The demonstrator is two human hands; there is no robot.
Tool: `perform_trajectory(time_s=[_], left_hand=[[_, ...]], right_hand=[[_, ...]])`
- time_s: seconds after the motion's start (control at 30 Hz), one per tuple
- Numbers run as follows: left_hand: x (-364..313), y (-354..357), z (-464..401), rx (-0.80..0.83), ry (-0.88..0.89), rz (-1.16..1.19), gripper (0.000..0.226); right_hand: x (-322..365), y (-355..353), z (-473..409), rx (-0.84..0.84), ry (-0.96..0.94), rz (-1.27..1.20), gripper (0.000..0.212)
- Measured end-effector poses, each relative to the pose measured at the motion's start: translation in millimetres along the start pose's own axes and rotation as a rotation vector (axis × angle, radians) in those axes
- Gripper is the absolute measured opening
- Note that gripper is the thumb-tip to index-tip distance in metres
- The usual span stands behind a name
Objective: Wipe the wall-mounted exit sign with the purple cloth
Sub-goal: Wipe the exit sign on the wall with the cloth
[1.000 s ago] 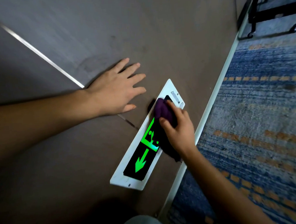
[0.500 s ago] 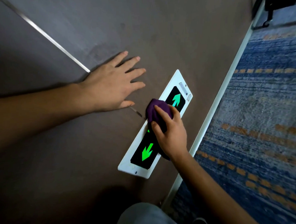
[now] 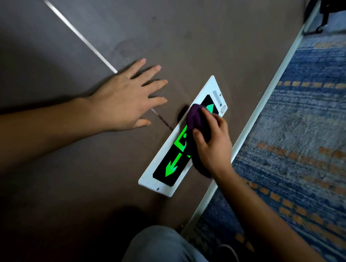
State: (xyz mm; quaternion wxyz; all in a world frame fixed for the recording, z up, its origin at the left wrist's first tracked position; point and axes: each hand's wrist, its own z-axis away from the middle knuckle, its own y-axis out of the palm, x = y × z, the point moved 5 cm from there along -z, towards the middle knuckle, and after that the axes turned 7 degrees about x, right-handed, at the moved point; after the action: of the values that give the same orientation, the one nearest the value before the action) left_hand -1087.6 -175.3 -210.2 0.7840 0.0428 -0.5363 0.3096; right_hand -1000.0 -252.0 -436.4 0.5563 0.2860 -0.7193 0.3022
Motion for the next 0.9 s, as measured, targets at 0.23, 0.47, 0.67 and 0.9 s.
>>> perform_trajectory(time_s=[0.23, 0.47, 0.67, 0.9], left_hand=[[-5.4, 5.5, 27.1, -0.008, -0.035, -0.008, 0.078], [-6.2, 8.4, 30.1, 0.007, -0.008, -0.033, 0.084], [-5.4, 7.4, 28.3, -0.008, 0.0, -0.023, 0.084], [-14.2, 13.8, 34.9, -0.013, 0.016, -0.041, 0.089]], right_hand=[[13.7, 19.1, -2.2, 0.074, -0.061, 0.085, 0.053], [19.6, 58.0, 54.1, 0.098, -0.12, 0.072, 0.048], [19.6, 77.7, 106.2, 0.233, -0.268, 0.153, 0.048], [6.6, 34.1, 56.2, 0.082, -0.181, 0.069, 0.052]])
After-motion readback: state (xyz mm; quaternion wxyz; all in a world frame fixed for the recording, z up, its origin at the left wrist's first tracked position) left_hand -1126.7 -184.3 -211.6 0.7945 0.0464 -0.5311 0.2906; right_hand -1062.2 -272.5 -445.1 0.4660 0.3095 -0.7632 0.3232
